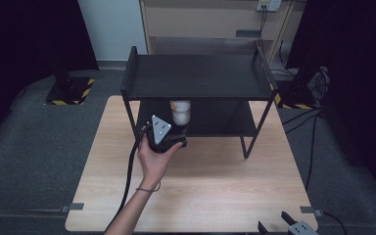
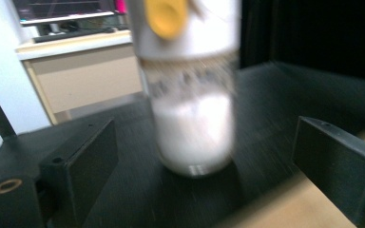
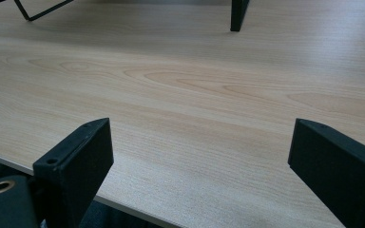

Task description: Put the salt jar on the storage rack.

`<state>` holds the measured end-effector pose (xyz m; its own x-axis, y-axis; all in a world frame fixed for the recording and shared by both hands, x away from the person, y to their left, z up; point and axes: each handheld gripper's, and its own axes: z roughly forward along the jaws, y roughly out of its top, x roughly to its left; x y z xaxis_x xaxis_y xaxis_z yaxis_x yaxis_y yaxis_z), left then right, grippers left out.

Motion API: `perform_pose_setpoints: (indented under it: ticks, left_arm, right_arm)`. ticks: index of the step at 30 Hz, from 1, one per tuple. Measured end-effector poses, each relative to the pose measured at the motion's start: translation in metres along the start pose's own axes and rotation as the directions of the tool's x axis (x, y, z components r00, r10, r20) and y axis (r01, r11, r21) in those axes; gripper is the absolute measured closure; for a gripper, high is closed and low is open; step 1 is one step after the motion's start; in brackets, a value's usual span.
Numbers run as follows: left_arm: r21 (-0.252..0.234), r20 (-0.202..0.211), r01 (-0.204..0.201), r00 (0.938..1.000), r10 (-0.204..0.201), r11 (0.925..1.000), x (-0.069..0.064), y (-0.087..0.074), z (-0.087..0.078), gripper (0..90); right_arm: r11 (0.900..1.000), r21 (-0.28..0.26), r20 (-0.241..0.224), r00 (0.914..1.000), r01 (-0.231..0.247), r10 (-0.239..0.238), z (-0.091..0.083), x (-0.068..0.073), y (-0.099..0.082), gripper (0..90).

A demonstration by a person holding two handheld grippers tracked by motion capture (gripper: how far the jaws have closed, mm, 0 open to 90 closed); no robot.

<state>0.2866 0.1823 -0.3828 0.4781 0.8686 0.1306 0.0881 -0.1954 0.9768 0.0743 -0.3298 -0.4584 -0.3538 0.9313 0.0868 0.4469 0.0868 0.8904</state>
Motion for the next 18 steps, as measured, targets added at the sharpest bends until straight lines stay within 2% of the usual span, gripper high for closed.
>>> perform_pose_setpoints:
  ticks: [2, 3, 4, 6, 10, 15, 17, 18]
  left_arm:
    - [-0.001, 0.013, -0.021, 0.9997, 0.021, 0.9998, -0.002, -0.006, -0.012, 4.1]
    - [-0.002, 0.034, -0.058, 0.9978, 0.058, 0.9983, -0.003, -0.014, -0.025, 3.8]
    - [-0.002, 0.034, -0.058, 0.9978, 0.058, 0.9983, -0.003, -0.014, -0.025, 3.8]
    - [0.009, 0.061, -0.087, 0.9944, 0.086, 0.9962, -0.001, -0.018, -0.04, 3.7]
    - [0.039, 0.109, -0.102, 0.9893, 0.097, 0.994, 0.002, -0.028, -0.068, 3.7]
    - [0.078, 0.144, -0.175, 0.9762, 0.162, 0.9816, 0.002, -0.037, -0.102, 4.1]
    - [0.08, 0.163, -0.179, 0.9729, 0.164, 0.9806, 0.004, -0.042, -0.114, 4.3]
    - [0.095, 0.167, -0.175, 0.9732, 0.158, 0.9799, 0.005, -0.043, -0.12, 4.4]
  right_arm:
    - [1.0, 0.004, 0.0, 1.0, 0.0, 0.0, 0.0, 0.0, 0.0, 7.8]
    - [1.0, 0.002, 0.0, 1.0, -0.002, 0.002, 0.001, 0.0, 0.0, 7.8]
    - [1.0, 0.004, 0.0, 1.0, 0.0, 0.0, 0.001, 0.0, 0.0, 7.8]
    - [1.0, 0.005, 0.0, 1.0, -0.001, 0.001, 0.001, 0.0, 0.0, 7.8]
    - [1.0, 0.006, -0.001, 1.0, 0.003, -0.003, 0.002, 0.001, 0.001, 7.8]
    - [0.9999, 0.009, -0.003, 1.0, 0.007, -0.007, 0.003, 0.003, 0.002, 7.8]
    - [0.9999, 0.012, -0.003, 0.9999, 0.012, -0.011, 0.003, 0.004, 0.002, 7.8]
    - [0.9998, 0.013, -0.004, 0.9999, 0.013, -0.013, 0.003, 0.005, 0.002, 7.8]
